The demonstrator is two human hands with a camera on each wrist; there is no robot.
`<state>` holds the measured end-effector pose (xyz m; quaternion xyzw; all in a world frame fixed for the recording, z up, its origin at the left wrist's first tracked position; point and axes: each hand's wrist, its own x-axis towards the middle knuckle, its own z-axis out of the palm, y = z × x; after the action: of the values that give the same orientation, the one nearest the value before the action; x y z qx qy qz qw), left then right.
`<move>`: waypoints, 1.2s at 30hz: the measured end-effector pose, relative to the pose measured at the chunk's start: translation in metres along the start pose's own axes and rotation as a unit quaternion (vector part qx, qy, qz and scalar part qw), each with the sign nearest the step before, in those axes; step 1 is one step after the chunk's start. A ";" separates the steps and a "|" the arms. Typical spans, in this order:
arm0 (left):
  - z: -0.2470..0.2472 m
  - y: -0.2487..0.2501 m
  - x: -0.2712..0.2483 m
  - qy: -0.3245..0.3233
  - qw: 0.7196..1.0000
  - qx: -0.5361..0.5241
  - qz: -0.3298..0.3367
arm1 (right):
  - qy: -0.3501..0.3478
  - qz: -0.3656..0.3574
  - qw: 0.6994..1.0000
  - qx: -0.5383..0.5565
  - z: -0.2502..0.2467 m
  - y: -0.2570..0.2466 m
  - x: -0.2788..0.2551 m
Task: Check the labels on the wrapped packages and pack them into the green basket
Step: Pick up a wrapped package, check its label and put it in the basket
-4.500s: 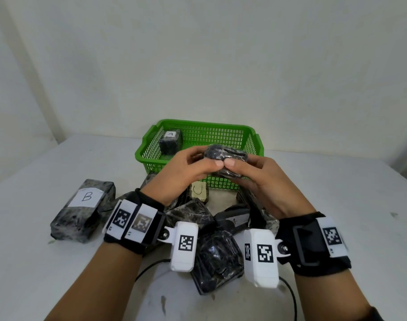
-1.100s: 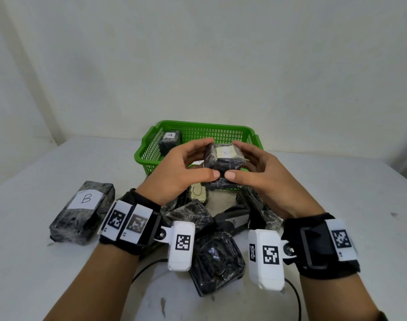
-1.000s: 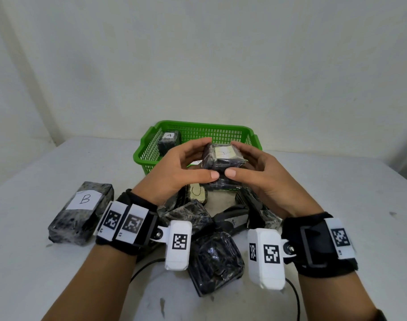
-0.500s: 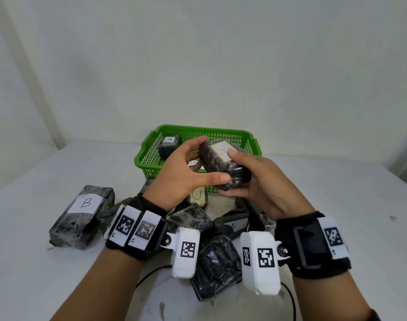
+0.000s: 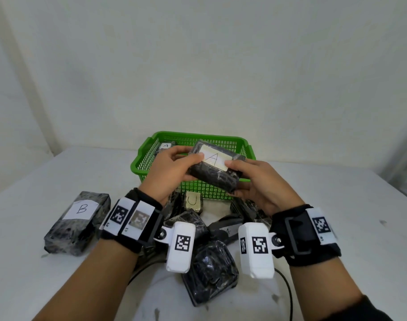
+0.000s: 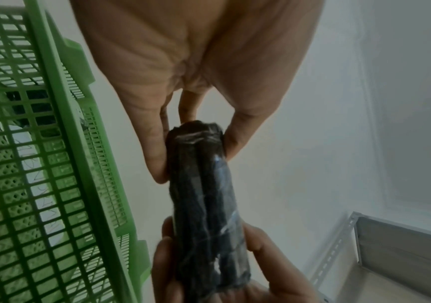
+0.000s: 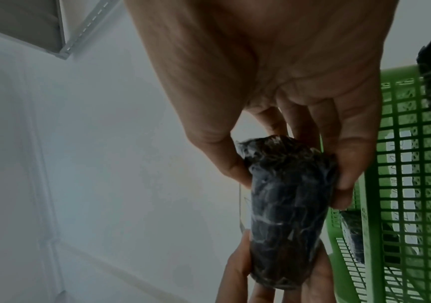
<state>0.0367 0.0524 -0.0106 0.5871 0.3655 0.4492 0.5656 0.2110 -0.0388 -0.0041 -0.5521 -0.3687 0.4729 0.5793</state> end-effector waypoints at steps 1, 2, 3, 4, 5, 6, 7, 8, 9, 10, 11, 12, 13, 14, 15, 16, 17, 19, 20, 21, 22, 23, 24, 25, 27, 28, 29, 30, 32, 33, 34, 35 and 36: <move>0.000 0.002 0.002 0.007 1.000 -0.002 -0.003 | -0.001 0.005 1.000 0.013 0.001 0.000 0.002; 0.000 0.004 0.004 0.014 1.000 0.000 -0.003 | -0.001 0.010 1.000 0.028 0.002 -0.001 0.003; 0.000 0.005 0.006 0.021 1.000 0.002 -0.002 | 0.001 0.012 0.999 0.040 0.004 -0.001 0.005; 0.001 0.007 0.008 0.026 1.000 0.002 -0.003 | 0.002 0.009 0.999 0.051 0.005 -0.002 0.006; 0.001 0.009 0.010 0.029 1.000 0.000 -0.007 | 0.005 0.004 0.998 0.058 0.006 -0.004 0.009; 0.002 0.011 0.013 0.029 0.999 -0.002 -0.012 | 0.010 -0.002 0.998 0.060 0.007 -0.007 0.011; 0.002 0.014 0.015 0.026 0.999 -0.001 -0.019 | 0.017 -0.007 0.998 0.055 0.007 -0.010 0.015; 0.001 0.016 0.019 0.020 1.000 0.004 -0.023 | 0.023 -0.010 0.999 0.047 0.007 -0.014 0.019; 0.000 0.019 0.022 0.014 0.999 0.018 -0.025 | 0.028 -0.012 0.999 0.038 0.006 -0.018 0.024; -0.002 0.022 0.027 0.010 0.999 0.043 -0.023 | 0.030 -0.014 0.999 0.028 0.005 -0.022 0.029; -0.004 0.026 0.033 0.012 0.997 0.072 -0.021 | 0.031 -0.017 0.999 0.017 0.005 -0.026 0.035; -0.009 0.028 0.044 0.024 0.995 0.096 -0.020 | 0.033 -0.018 0.999 0.008 0.004 -0.030 0.042; -0.014 0.030 0.055 0.040 0.992 0.120 -0.021 | 0.038 -0.018 0.999 -0.001 0.003 -0.034 0.050; -0.020 0.031 0.069 0.056 0.989 0.138 -0.022 | 0.044 -0.013 0.999 -0.007 0.002 -0.037 0.059; -0.026 0.033 0.081 0.073 0.985 0.152 -0.027 | 0.050 -0.006 0.999 -0.011 0.002 -0.039 0.068; -0.033 0.033 0.097 0.089 0.981 0.169 -0.038 | 0.055 0.002 0.998 -0.014 0.002 -0.040 0.078; -0.039 0.034 0.109 0.099 0.975 0.192 -0.055 | 0.057 0.012 0.998 -0.019 0.002 -0.040 0.087; -0.051 0.030 0.136 0.104 0.959 0.248 -0.089 | 0.060 0.032 0.997 -0.035 0.002 -0.039 0.105; -0.058 0.026 0.150 0.106 0.949 0.276 -0.106 | 0.062 0.042 0.996 -0.044 0.002 -0.038 0.113; -0.063 0.023 0.158 0.100 0.940 0.301 -0.127 | 0.064 0.050 0.995 -0.052 0.002 -0.037 0.121; -0.068 0.017 0.169 0.093 0.928 0.331 -0.145 | 0.064 0.057 0.995 -0.056 0.002 -0.036 0.130; -0.071 0.012 0.180 0.082 0.914 0.368 -0.148 | 0.064 0.063 0.994 -0.060 0.002 -0.034 0.138; -0.075 0.006 0.192 0.065 0.897 0.411 -0.148 | 0.063 0.070 0.994 -0.063 0.002 -0.033 0.148; -0.077 0.002 0.203 0.038 0.874 0.463 -0.143 | 0.062 0.077 0.993 -0.067 0.003 -0.032 0.157; -0.074 0.003 0.215 -0.018 0.812 0.566 -0.141 | 0.060 0.088 0.991 -0.084 0.006 -0.030 0.175; -0.073 0.004 0.219 -0.034 0.791 0.593 -0.150 | 0.061 0.093 0.989 -0.095 0.007 -0.029 0.185; -0.071 0.006 0.224 -0.047 0.776 0.611 -0.150 | 0.063 0.101 0.986 -0.113 0.010 -0.029 0.193; -0.072 0.000 0.234 -0.060 0.753 0.637 -0.153 | 0.062 0.106 0.984 -0.130 0.011 -0.028 0.202; -0.077 -0.015 0.250 -0.084 0.716 0.673 -0.165 | 0.062 0.115 0.977 -0.169 0.014 -0.023 0.220; -0.084 -0.028 0.264 -0.093 0.697 0.692 -0.161 | 0.060 0.120 0.973 -0.190 0.016 -0.020 0.228; -0.092 -0.040 0.281 -0.098 0.679 0.712 -0.148 | 0.057 0.120 0.969 -0.206 0.017 -0.015 0.238; -0.100 -0.052 0.298 -0.111 0.665 0.725 -0.140 | 0.054 0.123 0.966 -0.222 0.018 -0.011 0.243; -0.108 -0.067 0.319 -0.122 0.655 0.734 -0.136 | 0.049 0.126 0.964 -0.228 0.020 -0.006 0.247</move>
<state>0.0454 0.3942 -0.0454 0.8044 0.5796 -0.1223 0.0451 0.2622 0.2033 -0.0194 -0.7342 -0.3652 0.4176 0.3914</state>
